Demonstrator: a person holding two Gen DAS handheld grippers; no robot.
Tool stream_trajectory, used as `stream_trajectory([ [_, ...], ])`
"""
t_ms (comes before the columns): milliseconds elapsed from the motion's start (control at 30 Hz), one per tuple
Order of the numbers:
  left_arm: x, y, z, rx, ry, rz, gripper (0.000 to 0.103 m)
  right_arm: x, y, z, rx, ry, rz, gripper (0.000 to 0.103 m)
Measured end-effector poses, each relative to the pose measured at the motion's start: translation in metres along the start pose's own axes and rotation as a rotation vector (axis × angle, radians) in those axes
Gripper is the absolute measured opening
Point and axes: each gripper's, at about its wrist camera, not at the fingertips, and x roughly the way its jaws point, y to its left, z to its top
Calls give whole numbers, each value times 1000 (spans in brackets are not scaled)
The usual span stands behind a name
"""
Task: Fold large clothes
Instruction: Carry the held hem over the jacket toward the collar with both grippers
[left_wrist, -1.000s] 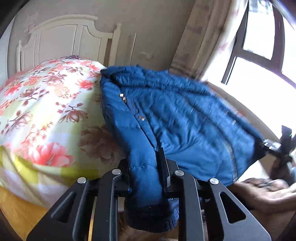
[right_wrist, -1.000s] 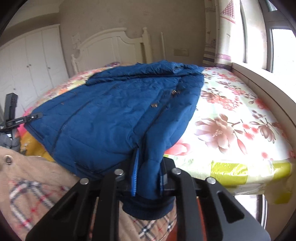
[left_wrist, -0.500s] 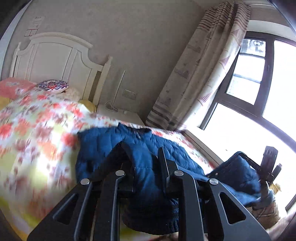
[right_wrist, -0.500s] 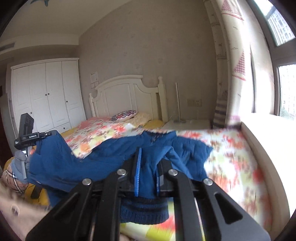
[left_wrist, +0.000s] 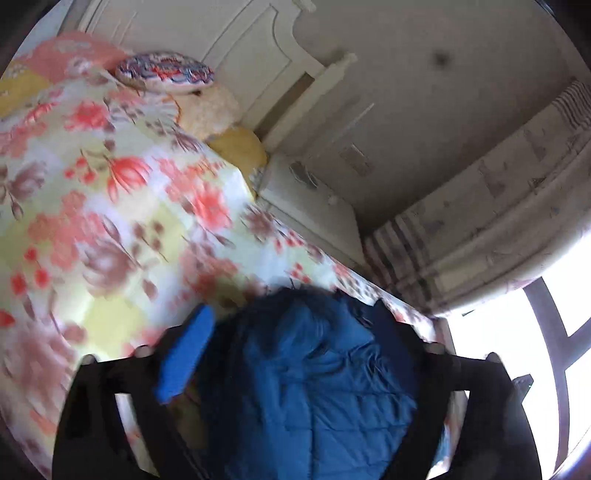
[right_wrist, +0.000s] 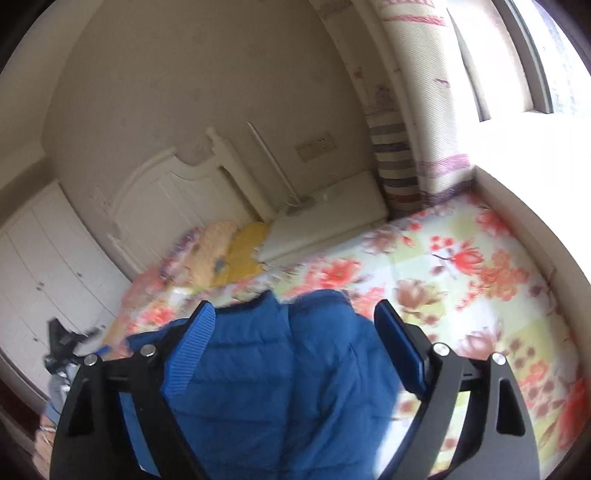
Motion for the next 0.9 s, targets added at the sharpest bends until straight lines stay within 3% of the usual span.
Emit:
stream_trajectory([
  [133,11,-1,6,160,32,106,82,31,3,-12,-132,107,-76,84],
  [267,45,-7,-10,264,173,75,82,58,28,-19,-221,194,-79,84],
  [433,75,-19,-24,332,254,45,82,95,46,-16,-312,296,-94,84],
  [567,103,-27,-35,387,328,64,82,121,41,-22,-320,360,-79,83],
  [600,108,-27,-37,387,339,57,81,125,39,-25,-315,368,-66,72],
  [633,111,-27,-40,387,340,52,67,126,39,-26,-314,366,-51,57],
  [667,112,-28,-44,396,309,75,50,122,40,-29,-325,346,-39,27],
  [700,111,-28,-45,398,281,101,26,112,46,-32,-355,290,-36,13],
  [733,104,-29,-47,402,249,88,13,101,52,-33,-375,254,-34,8],
  [800,77,-43,-56,476,158,96,8,64,65,-34,-410,164,-23,5],
  [900,40,-52,-55,479,104,50,8,22,75,-21,-394,99,13,5],
])
